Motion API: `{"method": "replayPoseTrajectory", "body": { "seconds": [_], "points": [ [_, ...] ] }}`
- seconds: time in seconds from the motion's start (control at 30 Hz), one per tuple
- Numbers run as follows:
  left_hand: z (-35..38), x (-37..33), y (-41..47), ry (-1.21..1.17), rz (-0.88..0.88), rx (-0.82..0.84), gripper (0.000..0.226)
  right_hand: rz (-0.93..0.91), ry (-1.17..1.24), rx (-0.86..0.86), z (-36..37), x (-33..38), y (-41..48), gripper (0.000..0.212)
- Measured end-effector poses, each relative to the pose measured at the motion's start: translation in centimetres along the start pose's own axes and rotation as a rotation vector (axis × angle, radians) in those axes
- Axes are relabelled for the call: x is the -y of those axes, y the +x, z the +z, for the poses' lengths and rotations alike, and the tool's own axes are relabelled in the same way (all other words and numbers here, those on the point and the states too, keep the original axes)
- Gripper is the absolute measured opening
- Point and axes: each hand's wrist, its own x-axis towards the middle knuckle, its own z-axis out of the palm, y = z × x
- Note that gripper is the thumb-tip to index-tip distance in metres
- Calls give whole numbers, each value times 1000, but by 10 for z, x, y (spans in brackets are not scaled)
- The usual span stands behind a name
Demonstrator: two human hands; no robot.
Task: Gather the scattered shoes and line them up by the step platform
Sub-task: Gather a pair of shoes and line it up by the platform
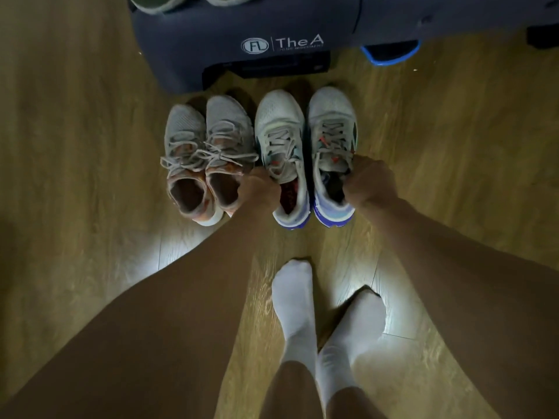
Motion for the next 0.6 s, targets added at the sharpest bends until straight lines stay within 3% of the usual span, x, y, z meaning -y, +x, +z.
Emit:
{"method": "replayPoseTrajectory", "body": {
  "seconds": [0.13,0.27,0.33,0.4,0.47,0.6],
  "points": [
    [-2,-2,-3,127,-6,20,36,20,105,96,-7,2,-2,53],
    [-7,-15,-25,281,21,82,45,-29,252,155,-23,-1,-29,57],
    [-14,-26,-46,254,-9,77,43,-87,298,150,-36,-1,-50,53],
    [-25,-37,-73,34,-93,18,41,-129,337,111,-50,-1,-75,49],
    [-35,-58,-109,-98,-20,-30,45,-118,392,76,-76,-4,-105,50],
    [-76,-120,-202,-119,286,9,45,-74,499,-38,-163,-21,-191,54]
  ]
}}
